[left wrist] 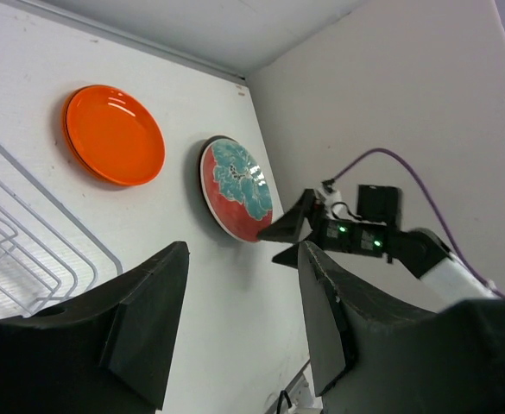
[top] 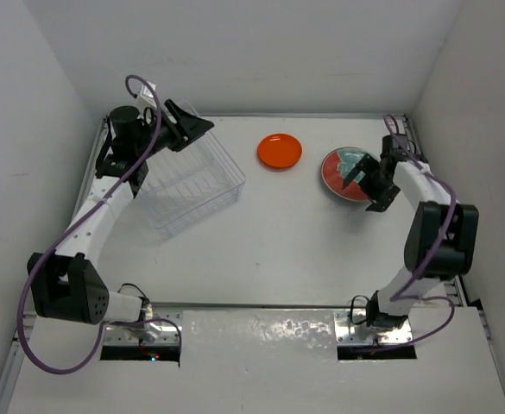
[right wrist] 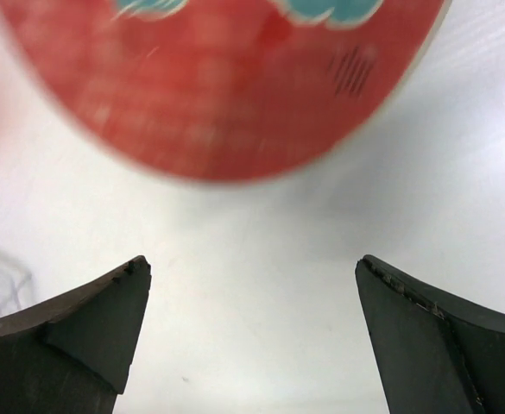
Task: Unload the plates from the dish rack
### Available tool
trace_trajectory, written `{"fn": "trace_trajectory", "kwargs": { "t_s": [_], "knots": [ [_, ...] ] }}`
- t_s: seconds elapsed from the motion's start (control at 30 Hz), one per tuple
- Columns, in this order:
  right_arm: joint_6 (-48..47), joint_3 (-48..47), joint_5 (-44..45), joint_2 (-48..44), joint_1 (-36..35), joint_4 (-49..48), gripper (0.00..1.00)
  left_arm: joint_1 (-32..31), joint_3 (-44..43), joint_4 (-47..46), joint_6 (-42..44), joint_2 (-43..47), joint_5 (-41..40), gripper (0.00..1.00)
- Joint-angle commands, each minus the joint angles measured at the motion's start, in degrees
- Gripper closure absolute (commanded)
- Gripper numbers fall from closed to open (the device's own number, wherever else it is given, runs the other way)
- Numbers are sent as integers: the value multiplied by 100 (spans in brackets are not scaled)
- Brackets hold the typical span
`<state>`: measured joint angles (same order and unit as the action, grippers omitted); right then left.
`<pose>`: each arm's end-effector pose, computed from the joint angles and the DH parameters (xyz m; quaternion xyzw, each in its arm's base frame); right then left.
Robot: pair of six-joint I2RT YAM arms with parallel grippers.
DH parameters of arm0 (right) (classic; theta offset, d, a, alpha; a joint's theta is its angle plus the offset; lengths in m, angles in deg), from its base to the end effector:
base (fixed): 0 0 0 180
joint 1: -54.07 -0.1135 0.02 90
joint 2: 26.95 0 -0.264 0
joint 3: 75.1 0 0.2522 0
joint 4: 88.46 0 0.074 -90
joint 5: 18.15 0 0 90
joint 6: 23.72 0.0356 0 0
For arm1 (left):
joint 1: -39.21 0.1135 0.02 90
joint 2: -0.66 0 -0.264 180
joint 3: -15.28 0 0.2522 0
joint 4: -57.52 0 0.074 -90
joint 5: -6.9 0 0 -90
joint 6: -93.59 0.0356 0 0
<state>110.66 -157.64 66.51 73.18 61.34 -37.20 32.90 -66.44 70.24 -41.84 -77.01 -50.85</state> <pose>0.3440 -0.0405 0.1951 0.4201 0.8876 0.1017 0.1592 0.3141 -0.0538 0.3735 -0.0734 0.7472 -0.4627 0.4713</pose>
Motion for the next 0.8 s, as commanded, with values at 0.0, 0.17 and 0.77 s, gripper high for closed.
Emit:
{"fn": "trace_trajectory", "kwargs": {
  "t_s": [0.0,0.17,0.77],
  "knots": [
    [-464,180,-2,-1143,-286,-217,1,68,-217,-221,69,252,27,50],
    [-2114,-1046,1021,-2277,-1604,1272,1,68,-217,-221,69,611,27,50],
    [-3673,-313,3197,-5610,-1922,2087,1,-248,142,4771,2451,2413,-7233,0]
  ]
}}
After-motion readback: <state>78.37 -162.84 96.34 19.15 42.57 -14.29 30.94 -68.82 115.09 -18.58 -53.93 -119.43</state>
